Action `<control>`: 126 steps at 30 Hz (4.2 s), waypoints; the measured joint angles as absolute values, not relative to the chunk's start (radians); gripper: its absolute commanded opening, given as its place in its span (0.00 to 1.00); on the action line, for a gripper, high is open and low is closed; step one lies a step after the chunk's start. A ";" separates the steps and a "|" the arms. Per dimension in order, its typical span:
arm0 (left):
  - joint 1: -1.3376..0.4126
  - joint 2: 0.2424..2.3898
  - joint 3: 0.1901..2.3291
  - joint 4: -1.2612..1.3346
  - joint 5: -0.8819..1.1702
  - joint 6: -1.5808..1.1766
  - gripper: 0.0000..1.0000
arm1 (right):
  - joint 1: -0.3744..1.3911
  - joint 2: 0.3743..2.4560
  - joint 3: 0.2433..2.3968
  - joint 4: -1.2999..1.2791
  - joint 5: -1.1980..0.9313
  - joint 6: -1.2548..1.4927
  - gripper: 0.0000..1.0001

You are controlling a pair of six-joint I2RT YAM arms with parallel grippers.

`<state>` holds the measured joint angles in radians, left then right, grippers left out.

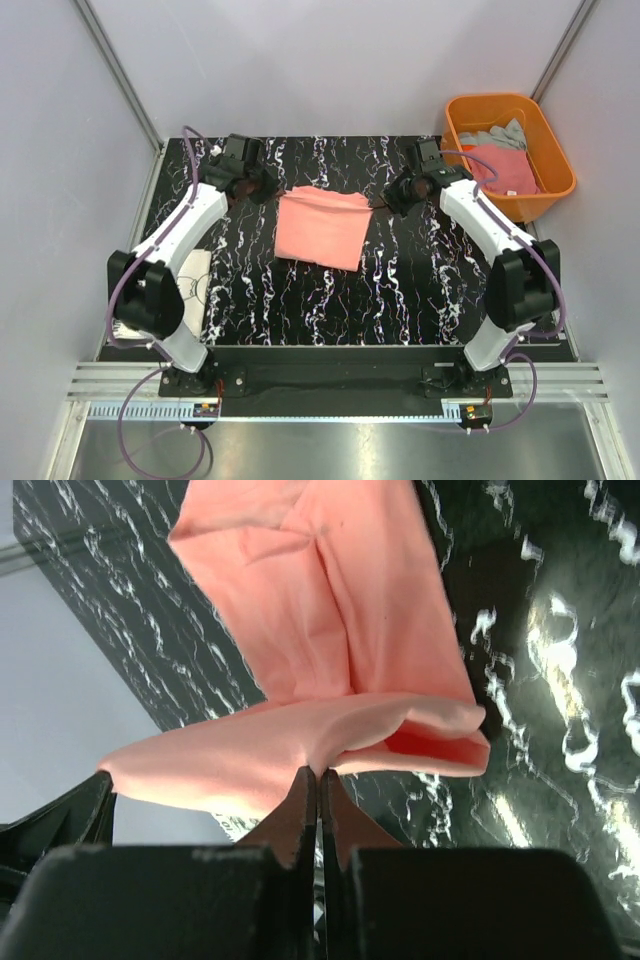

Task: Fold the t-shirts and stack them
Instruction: Fold the tshirt

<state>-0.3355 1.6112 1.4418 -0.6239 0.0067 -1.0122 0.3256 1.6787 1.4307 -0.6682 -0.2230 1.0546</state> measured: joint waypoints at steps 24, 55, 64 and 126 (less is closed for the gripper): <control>-0.187 2.122 1.799 -0.476 0.234 -0.925 0.16 | 0.191 2.257 1.959 -0.672 -0.485 0.842 0.29; -0.233 1.545 1.134 -0.455 0.289 -0.706 0.66 | 0.138 2.740 2.580 -0.730 -0.667 0.503 0.89; -0.241 1.492 0.979 -0.429 0.335 -0.757 0.66 | 0.155 2.796 2.582 -0.619 -0.726 0.618 0.82; -0.819 1.925 1.500 -0.780 -0.309 -0.627 0.47 | 0.337 1.829 0.836 0.117 -0.726 0.898 0.11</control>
